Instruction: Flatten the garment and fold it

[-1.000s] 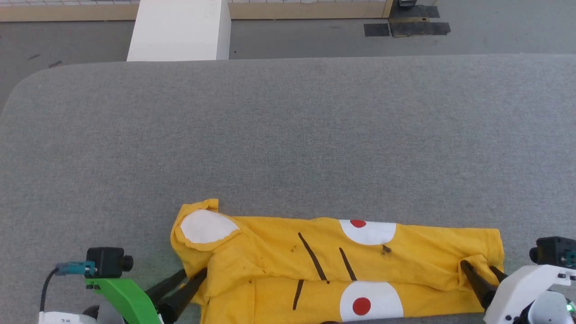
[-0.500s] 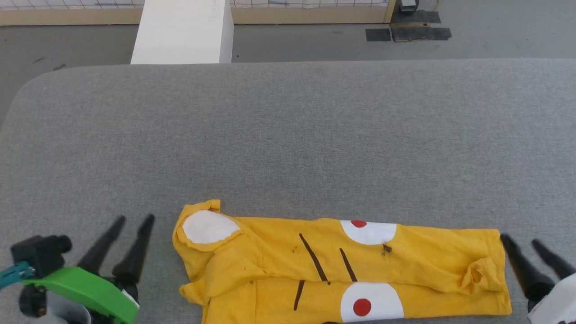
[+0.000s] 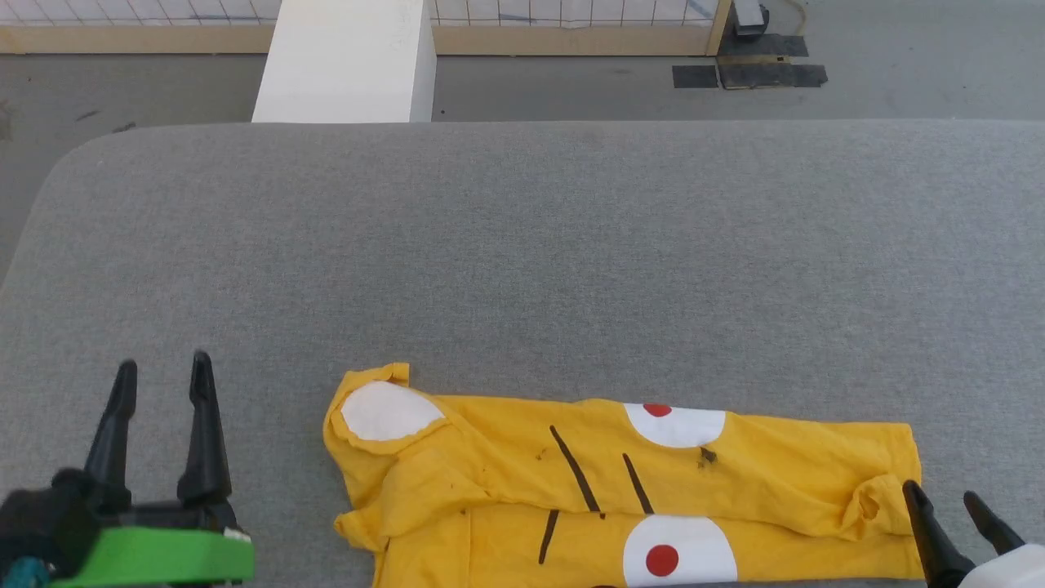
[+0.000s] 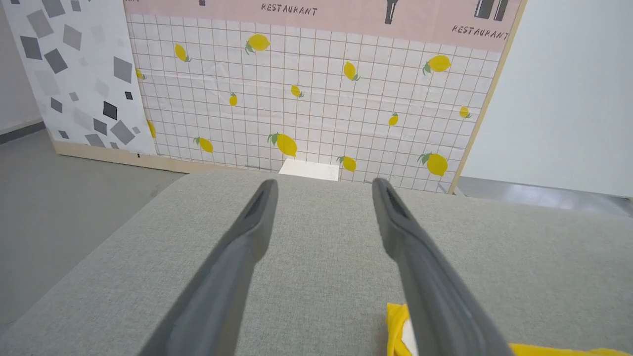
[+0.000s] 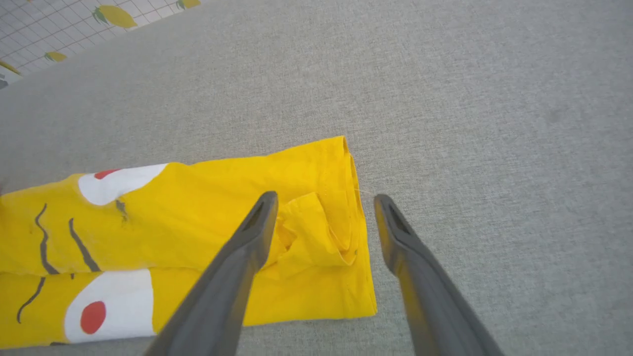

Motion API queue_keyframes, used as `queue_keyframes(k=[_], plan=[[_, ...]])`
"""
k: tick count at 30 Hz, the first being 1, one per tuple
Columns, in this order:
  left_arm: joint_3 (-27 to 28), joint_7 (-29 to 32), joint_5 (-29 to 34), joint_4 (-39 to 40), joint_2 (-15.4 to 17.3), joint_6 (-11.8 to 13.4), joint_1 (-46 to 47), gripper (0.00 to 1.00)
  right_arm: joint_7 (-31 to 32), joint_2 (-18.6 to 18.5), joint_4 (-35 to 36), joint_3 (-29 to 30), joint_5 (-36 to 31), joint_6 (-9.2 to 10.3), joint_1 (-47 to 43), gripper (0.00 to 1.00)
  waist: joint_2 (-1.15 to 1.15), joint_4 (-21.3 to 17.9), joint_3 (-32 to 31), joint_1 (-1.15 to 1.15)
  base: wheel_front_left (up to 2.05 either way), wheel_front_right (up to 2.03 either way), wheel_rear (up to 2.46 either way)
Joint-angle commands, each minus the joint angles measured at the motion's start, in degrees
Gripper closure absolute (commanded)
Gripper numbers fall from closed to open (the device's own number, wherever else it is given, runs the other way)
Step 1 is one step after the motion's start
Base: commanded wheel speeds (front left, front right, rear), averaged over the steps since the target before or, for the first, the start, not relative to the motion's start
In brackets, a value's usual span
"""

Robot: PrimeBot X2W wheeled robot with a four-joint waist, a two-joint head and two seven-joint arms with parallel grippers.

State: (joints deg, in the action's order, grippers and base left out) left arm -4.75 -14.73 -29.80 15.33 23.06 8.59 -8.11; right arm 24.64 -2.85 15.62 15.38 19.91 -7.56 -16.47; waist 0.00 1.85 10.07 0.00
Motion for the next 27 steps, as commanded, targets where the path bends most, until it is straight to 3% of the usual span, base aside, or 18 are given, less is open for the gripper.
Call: queue_keyframes(k=[1,6,11,15,22,24,25,26,27], plan=[[0.92,-0.26,2.12,-0.12,-1.15,-0.86,-1.46,0.0,-0.66,-0.03,-0.91,0.11,-0.78,0.08,-0.12,0.0,0.0,0.27,0.1,0.0,0.0,0.0,0.0],[5.15,-0.26,5.74,-1.96,-7.35,-5.63,-3.32,0.0,-1.64,-0.16,-5.07,0.68,-2.0,0.08,1.53,0.0,0.0,1.43,0.47,0.0,0.0,0.0,0.0],[8.01,-0.27,7.48,-3.91,-10.97,-10.5,-2.83,0.0,-1.12,-1.46,-8.74,1.05,-2.48,0.08,3.74,0.0,0.0,2.71,1.01,0.0,0.0,0.0,0.0],[9.33,-0.27,8.53,-5.29,-12.62,-13.03,-2.23,0.0,-0.04,-2.01,-11.6,1.11,-2.27,0.08,5.24,0.0,0.0,3.59,1.29,0.0,0.0,0.0,0.0],[10.05,-0.27,9.17,-6.79,-13.7,-15.13,-1.54,0.0,5.22,-1.88,-15.7,0.16,-0.46,0.08,6.06,0.0,0.0,4.49,1.73,0.0,0.0,0.0,0.0],[10.01,-0.27,9.25,-7.07,-13.71,-15.43,-1.36,0.0,7.04,-1.64,-16.01,0.28,0.33,0.08,6.18,0.57,0.0,4.63,1.85,0.0,0.0,0.0,0.0],[9.98,-0.27,9.26,-7.19,-13.7,-15.55,-1.28,0.0,7.86,-1.57,-15.92,0.22,0.54,0.08,6.23,0.73,0.0,4.65,1.9,0.0,0.0,0.0,0.0],[9.93,-0.27,9.27,-7.3,-13.67,-15.64,-1.23,0.0,8.32,-1.56,-15.67,0.12,0.59,0.08,6.26,1.0,0.0,4.64,1.92,0.0,0.0,0.0,0.0],[9.86,-0.27,9.24,-7.42,-13.67,-15.72,-1.16,0.0,8.79,-1.58,-15.27,0.11,0.65,0.08,6.32,1.0,0.0,4.59,1.94,0.0,0.0,0.0,0.0]])
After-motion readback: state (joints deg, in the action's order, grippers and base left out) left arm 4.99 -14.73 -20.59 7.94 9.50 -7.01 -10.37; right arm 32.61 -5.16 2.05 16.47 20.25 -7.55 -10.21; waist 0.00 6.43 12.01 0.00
